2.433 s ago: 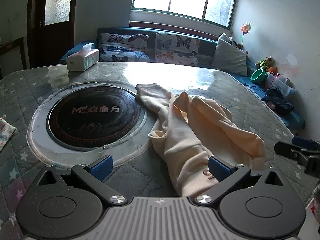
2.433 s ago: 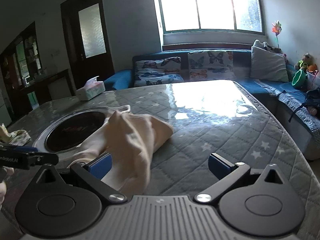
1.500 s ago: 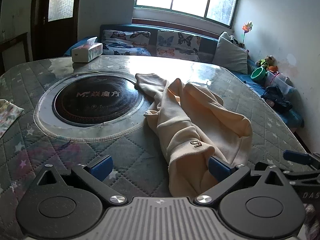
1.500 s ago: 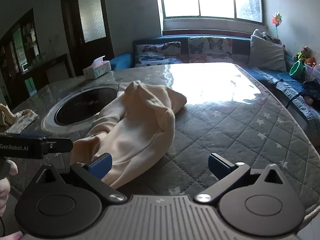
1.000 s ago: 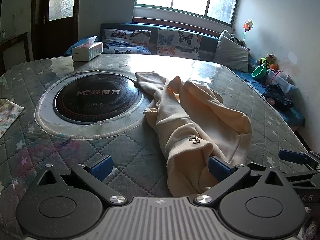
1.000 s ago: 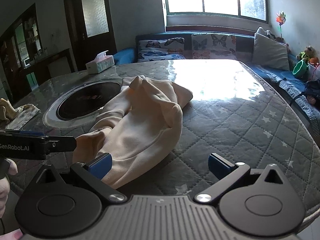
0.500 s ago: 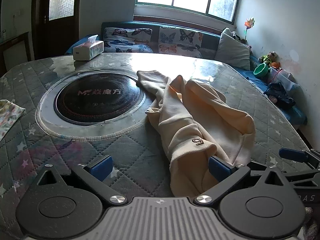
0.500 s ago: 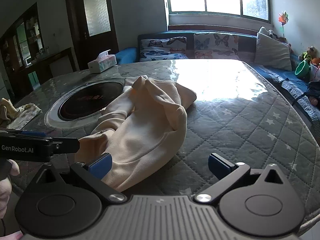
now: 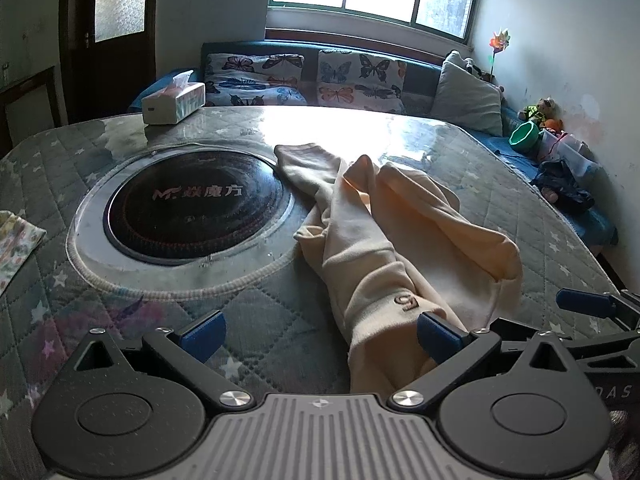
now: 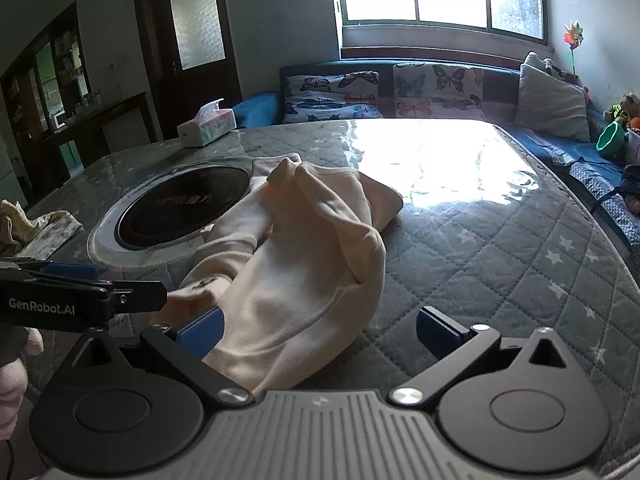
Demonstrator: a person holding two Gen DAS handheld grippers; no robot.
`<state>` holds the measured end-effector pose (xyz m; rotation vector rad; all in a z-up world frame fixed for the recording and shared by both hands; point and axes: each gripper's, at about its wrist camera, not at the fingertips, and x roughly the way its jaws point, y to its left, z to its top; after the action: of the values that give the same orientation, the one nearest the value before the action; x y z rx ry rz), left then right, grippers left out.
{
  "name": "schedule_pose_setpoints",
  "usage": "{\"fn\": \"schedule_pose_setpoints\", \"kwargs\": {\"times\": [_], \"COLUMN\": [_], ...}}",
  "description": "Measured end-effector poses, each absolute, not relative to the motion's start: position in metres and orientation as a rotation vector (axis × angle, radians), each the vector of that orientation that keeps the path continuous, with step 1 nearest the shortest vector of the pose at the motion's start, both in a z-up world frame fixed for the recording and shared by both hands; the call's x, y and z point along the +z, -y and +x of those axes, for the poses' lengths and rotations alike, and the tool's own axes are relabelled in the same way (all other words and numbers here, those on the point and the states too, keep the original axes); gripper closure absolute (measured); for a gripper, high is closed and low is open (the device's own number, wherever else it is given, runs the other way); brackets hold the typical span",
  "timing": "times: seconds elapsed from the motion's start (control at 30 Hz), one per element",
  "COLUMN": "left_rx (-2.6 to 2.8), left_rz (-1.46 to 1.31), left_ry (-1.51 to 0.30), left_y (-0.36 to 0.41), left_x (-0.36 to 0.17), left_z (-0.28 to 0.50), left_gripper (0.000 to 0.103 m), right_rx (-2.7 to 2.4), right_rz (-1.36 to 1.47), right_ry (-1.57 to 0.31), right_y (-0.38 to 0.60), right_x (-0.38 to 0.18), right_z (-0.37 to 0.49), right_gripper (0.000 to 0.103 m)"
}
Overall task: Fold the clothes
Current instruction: 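Move both grippers toward the crumpled cream shirt, then grasp the shirt edge with the left gripper while the right gripper grasps another edge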
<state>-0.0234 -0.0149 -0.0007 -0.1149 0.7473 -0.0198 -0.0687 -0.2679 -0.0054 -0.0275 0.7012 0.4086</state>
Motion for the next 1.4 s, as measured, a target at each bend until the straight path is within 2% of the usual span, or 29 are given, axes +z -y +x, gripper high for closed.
{"fn": "schedule_pose_setpoints", "kwargs": {"times": [0.43, 0.57, 0.7, 0.83, 0.9, 1.03, 1.2, 1.3, 1.4], "left_rx": [-0.055, -0.076, -0.096, -0.134, -0.144, -0.201, -0.25, -0.274, -0.278], "left_rz": [-0.068, -0.057, -0.041, -0.02, -0.005, -0.011, 0.012, 0.027, 0.038], "left_ry": [-0.732, -0.721, -0.722, -0.728, -0.731, -0.743, -0.758, -0.762, -0.75], "left_y": [0.013, 0.011, 0.01, 0.011, 0.012, 0.011, 0.012, 0.013, 0.014], "left_x": [0.005, 0.007, 0.005, 0.001, -0.002, -0.008, -0.017, -0.021, -0.022], "left_z": [0.018, 0.036, 0.057, 0.08, 0.091, 0.108, 0.125, 0.131, 0.136], "left_gripper": [0.0, 0.001, 0.011, 0.028, 0.032, 0.051, 0.059, 0.064, 0.064], "right_rx": [0.42, 0.426, 0.444, 0.483, 0.489, 0.521, 0.548, 0.553, 0.548], "right_rz": [-0.063, -0.088, -0.122, -0.159, -0.176, -0.196, -0.224, -0.243, -0.25], "right_ry": [-0.662, -0.652, -0.644, -0.647, -0.654, -0.676, -0.691, -0.696, -0.697], "right_y": [0.26, 0.256, 0.248, 0.236, 0.23, 0.221, 0.214, 0.212, 0.214], "right_x": [0.002, 0.002, 0.0, -0.002, -0.005, -0.01, -0.017, -0.02, -0.022], "right_z": [-0.029, -0.011, 0.01, 0.029, 0.039, 0.053, 0.061, 0.065, 0.068], "right_gripper": [0.001, 0.008, 0.014, 0.024, 0.025, 0.038, 0.05, 0.061, 0.073]}}
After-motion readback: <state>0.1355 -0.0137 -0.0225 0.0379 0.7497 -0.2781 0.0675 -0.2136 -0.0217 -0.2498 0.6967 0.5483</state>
